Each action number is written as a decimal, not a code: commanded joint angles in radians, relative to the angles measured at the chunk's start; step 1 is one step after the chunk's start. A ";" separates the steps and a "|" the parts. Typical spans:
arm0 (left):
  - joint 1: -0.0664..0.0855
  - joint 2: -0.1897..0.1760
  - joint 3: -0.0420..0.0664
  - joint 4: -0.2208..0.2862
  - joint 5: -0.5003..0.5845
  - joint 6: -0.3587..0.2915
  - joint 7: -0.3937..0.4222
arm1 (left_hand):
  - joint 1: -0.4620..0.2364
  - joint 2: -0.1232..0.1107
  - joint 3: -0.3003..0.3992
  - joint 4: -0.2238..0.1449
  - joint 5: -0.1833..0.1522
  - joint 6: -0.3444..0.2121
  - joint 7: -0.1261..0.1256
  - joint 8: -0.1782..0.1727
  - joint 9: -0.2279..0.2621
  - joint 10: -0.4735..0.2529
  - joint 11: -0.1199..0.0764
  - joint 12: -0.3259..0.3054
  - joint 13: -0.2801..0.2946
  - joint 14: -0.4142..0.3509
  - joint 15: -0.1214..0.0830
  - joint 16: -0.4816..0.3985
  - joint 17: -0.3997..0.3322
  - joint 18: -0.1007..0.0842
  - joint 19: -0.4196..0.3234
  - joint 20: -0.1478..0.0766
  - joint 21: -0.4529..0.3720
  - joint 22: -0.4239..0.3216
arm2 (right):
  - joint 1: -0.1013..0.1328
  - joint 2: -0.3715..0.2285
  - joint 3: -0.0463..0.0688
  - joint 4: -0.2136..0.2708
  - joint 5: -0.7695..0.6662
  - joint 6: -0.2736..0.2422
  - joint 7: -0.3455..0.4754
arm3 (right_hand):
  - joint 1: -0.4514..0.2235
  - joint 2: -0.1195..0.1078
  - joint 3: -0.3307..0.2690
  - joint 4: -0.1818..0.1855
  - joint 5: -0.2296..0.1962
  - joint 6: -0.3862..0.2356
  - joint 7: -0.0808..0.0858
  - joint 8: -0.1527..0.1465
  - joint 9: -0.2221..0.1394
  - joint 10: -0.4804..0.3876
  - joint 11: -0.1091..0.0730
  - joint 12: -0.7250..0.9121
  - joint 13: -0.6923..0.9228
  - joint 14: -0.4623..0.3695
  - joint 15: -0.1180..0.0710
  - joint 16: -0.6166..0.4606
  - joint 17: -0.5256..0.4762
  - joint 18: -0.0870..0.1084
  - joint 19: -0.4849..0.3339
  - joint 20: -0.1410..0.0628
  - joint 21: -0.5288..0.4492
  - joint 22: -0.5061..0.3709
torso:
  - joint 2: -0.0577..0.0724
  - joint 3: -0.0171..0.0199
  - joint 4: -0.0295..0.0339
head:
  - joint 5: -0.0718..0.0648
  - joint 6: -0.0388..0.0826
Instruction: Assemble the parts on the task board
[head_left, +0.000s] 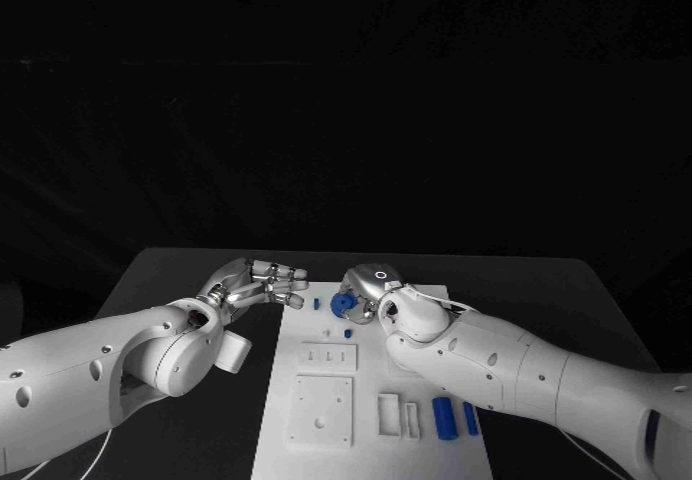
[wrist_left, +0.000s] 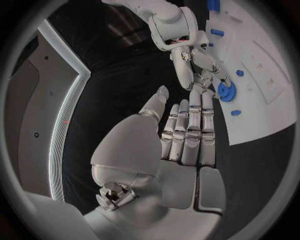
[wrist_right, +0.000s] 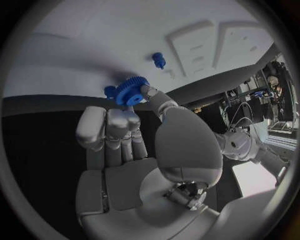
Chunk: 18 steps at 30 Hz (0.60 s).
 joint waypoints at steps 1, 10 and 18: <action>0.001 0.004 0.001 -0.001 -0.002 0.016 0.004 | 0.002 0.009 0.000 -0.003 0.007 -0.004 0.000 0.000 0.002 -0.006 0.002 0.001 0.002 0.000 0.006 0.003 -0.001 -0.004 -0.005 0.001 0.003 0.000 | -0.004 -0.003 -0.003 -0.010 -0.012 0.037 -0.014 | 0.006 -0.001 -0.005 0.005 0.001 0.025 -0.005 0.004 0.002 -0.002 -0.001 -0.008 -0.004 -0.004 -0.006 -0.008 -0.004 -0.006 0.036 -0.007 -0.003 0.133 | 0.000 0.0008 -0.0015 | 0.001 -0.001; 0.000 0.008 0.000 -0.007 -0.002 0.018 0.003 | 0.002 0.009 0.000 -0.003 0.007 -0.004 0.000 0.000 0.002 -0.006 0.002 0.001 0.002 0.000 0.006 0.003 -0.001 -0.004 -0.005 0.001 0.003 0.000 | -0.006 -0.004 -0.004 -0.015 -0.005 0.044 -0.016 | 0.002 0.000 -0.017 0.015 -0.015 0.011 -0.002 0.005 0.002 -0.003 0.001 -0.012 -0.007 -0.003 -0.004 -0.011 -0.006 -0.006 0.037 -0.006 -0.007 0.133 | 0.000 0.0008 0.0002 | 0.000 -0.003; 0.000 0.007 0.000 -0.009 -0.002 0.018 0.003 | 0.002 0.009 0.000 -0.003 0.007 -0.004 0.000 0.000 0.002 -0.006 0.002 0.001 0.002 0.000 0.006 0.003 -0.001 -0.004 -0.005 0.001 0.003 0.000 | -0.009 -0.012 -0.004 -0.011 -0.004 0.035 -0.024 | 0.002 -0.001 -0.020 0.019 -0.015 0.012 -0.003 0.004 0.002 -0.003 0.000 -0.010 -0.007 -0.003 -0.004 -0.011 -0.006 -0.006 0.037 -0.006 -0.006 0.133 | 0.000 0.0014 -0.0012 | 0.001 -0.005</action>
